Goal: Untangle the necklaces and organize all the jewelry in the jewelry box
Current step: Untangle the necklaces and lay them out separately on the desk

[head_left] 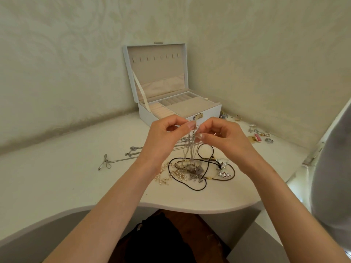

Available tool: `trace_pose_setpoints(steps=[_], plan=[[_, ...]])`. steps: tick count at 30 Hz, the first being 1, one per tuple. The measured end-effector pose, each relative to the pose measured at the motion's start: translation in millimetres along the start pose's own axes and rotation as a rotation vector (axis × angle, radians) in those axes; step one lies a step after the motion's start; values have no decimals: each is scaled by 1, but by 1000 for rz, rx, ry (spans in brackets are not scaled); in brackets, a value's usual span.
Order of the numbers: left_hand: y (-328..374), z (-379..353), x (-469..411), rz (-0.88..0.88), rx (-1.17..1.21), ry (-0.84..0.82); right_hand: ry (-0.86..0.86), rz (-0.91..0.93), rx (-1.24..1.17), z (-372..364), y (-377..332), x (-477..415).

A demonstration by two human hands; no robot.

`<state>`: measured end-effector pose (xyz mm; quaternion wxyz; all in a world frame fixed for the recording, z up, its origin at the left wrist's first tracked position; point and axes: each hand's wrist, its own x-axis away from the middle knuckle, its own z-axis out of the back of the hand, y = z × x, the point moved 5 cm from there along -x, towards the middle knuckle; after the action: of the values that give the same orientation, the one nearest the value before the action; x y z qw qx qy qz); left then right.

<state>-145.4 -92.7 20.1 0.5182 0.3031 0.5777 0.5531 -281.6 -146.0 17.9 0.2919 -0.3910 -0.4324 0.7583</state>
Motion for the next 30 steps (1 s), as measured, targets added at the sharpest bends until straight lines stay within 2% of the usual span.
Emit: trace_pose_setpoints(steps=[6, 12, 16, 20, 30], plan=[[2, -4, -1, -1, 22, -74, -32, -26, -134, -2, 0, -1], [-4, 0, -3, 77, 81, -29, -10, -49, -146, 0, 5, -4], [-9, 1, -6, 169, 287, -19, -45, -45, -181, 3, 5, -4], [-16, 7, -11, 264, 661, 48, -94, -19, -262, 4, 6, -5], [-27, 39, -20, 193, 1093, 218, -16, 29, -492, 23, 3, -3]])
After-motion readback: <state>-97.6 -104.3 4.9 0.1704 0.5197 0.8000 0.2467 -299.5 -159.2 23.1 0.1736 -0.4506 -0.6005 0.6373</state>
